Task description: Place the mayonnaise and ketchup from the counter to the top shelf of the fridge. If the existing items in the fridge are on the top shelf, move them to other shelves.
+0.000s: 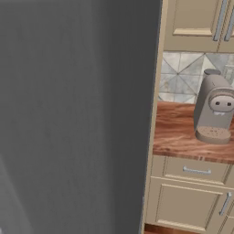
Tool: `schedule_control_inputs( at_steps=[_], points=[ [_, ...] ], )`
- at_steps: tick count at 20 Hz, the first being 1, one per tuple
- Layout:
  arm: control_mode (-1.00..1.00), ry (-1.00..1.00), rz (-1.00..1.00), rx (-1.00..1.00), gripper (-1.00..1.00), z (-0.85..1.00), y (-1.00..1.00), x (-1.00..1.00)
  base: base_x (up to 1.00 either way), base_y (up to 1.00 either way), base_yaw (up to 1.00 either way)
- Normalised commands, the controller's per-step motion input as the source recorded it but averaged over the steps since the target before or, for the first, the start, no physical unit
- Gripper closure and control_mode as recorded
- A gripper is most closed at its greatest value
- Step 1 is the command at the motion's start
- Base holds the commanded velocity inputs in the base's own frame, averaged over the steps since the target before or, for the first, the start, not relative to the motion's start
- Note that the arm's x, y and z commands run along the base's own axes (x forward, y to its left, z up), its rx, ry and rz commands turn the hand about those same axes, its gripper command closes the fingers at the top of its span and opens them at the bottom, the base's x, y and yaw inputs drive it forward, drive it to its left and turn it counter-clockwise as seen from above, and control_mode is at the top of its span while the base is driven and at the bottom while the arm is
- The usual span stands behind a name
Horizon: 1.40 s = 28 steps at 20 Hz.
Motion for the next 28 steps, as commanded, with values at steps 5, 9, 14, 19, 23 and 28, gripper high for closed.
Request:
schedule_control_inputs(
  at_steps=[5, 9, 14, 19, 23, 28],
  points=[
    [1.0, 0.0, 0.0, 0.0, -1.0, 0.0, 0.0, 0.0, -0.59, 0.0, 0.0],
    [1.0, 0.0, 0.0, 0.0, -1.0, 0.0, 0.0, 0.0, -0.7, 0.0, 0.0],
    [1.0, 0.0, 0.0, 0.0, -1.0, 0.0, 0.0, 0.0, -0.78, 0.0, 0.0],
    [1.0, 0.0, 0.0, 0.0, -1.0, 0.0, 0.0, 0.0, -0.86, 0.0, -0.04],
    [1.0, 0.0, 0.0, 0.0, -1.0, 0.0, 0.0, 0.0, -0.66, -0.05, -0.32],
    [1.0, 0.0, 0.0, 0.0, -1.0, 0.0, 0.0, 0.0, -0.31, -0.34, -0.53]
  ],
)
